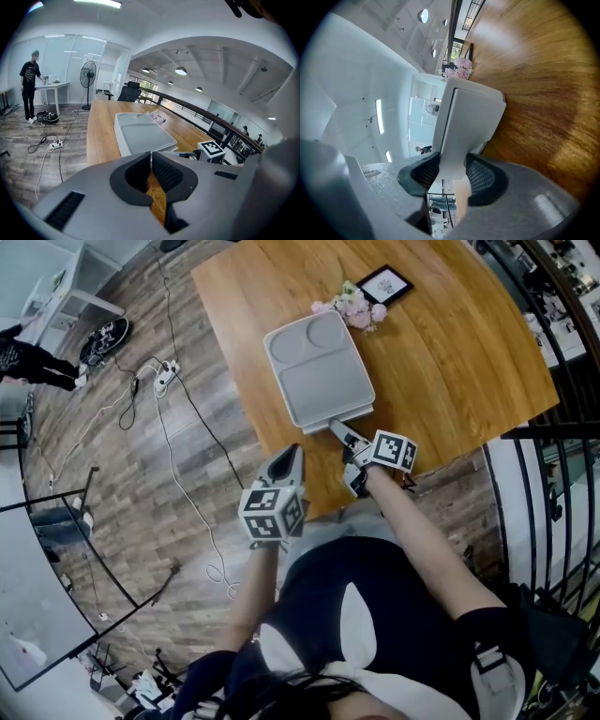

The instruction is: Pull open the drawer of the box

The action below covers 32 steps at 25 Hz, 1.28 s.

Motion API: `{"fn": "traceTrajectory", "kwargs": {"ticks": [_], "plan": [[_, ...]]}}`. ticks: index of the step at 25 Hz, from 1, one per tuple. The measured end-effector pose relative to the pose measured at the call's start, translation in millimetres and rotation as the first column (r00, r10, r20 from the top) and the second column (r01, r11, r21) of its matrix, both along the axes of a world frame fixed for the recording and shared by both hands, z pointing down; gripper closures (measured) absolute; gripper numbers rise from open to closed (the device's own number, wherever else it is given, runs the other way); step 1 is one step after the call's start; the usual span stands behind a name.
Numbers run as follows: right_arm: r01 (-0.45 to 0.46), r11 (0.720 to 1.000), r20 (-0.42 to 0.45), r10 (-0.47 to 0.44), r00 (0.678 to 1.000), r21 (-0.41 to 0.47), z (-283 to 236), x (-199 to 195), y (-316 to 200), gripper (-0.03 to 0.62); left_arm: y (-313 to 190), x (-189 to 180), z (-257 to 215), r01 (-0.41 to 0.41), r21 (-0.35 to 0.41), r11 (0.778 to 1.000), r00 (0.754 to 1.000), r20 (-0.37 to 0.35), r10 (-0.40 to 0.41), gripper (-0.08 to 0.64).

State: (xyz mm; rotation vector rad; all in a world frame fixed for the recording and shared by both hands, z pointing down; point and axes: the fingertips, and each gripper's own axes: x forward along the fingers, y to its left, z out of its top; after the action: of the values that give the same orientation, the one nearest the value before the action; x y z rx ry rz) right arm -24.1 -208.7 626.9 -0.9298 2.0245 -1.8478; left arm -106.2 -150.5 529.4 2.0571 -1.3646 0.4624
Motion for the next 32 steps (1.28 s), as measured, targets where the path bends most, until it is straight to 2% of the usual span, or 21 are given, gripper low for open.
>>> {"fn": "traceTrajectory", "kwargs": {"ticks": [8, 32], "plan": [[-0.015, 1.0, 0.028, 0.015, 1.0, -0.013, -0.7, 0.9, 2.8, 0.425, 6.1, -2.9, 0.3, 0.016, -0.003, 1.0, 1.0, -0.006, -0.016, 0.534], [-0.013, 1.0, 0.008, 0.014, 1.0, -0.027, -0.8, 0.2, 12.3, 0.425, 14.8, -9.8, 4.0, 0.037, -0.008, 0.999, 0.999, -0.024, -0.037, 0.534]]}}
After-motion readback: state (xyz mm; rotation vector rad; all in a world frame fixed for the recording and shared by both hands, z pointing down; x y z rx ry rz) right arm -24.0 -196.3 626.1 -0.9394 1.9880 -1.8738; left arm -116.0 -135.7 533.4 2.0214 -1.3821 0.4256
